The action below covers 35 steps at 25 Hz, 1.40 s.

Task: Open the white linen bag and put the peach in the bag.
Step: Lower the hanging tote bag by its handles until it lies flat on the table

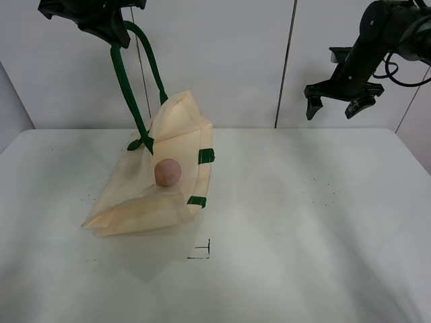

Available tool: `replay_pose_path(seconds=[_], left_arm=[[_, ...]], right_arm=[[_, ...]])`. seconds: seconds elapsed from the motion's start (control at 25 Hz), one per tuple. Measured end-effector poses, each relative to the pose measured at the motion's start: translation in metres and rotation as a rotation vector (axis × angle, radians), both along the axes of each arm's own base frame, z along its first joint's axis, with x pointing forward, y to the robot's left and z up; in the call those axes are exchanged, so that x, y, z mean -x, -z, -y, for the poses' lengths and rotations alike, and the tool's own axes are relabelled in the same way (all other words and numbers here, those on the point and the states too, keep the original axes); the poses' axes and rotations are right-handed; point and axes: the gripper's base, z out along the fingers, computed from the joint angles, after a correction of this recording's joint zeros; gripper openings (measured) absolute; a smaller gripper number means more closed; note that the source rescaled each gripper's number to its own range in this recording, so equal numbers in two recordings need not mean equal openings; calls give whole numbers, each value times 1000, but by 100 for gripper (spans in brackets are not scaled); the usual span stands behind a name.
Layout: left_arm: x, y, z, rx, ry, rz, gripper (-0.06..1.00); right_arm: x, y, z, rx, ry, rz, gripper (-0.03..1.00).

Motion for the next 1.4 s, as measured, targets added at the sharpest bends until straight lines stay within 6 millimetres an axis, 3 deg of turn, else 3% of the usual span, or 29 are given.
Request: replay_pose_path(seconds=[0.12,0.24,0.44,0.6,0.72,0.84,1.04,1.4], left_arm=[[0,0,0,0,0,0,0],[0,0,0,0,0,0,0],[0,0,0,0,0,0,0],[0,0,0,0,0,0,0],[0,0,0,1,0,0,0],[0,0,0,1,0,0,0],[0,0,0,1,0,0,0],[-1,1,0,-1,1,-2,0]], right_arm=[[18,-12,0,-1,-2,-22,100],[54,-30,1,-1,-2,-55,100],[144,-55,6,3,-6,-117,100],[228,-51,11,13,-8,-173,100],[291,-37,15,15,-9,-203,100],[341,-24,18,16,-6,-130,100],[406,-15,22,5,1,157,100],[484,-27,27,-15,5,627,100]])
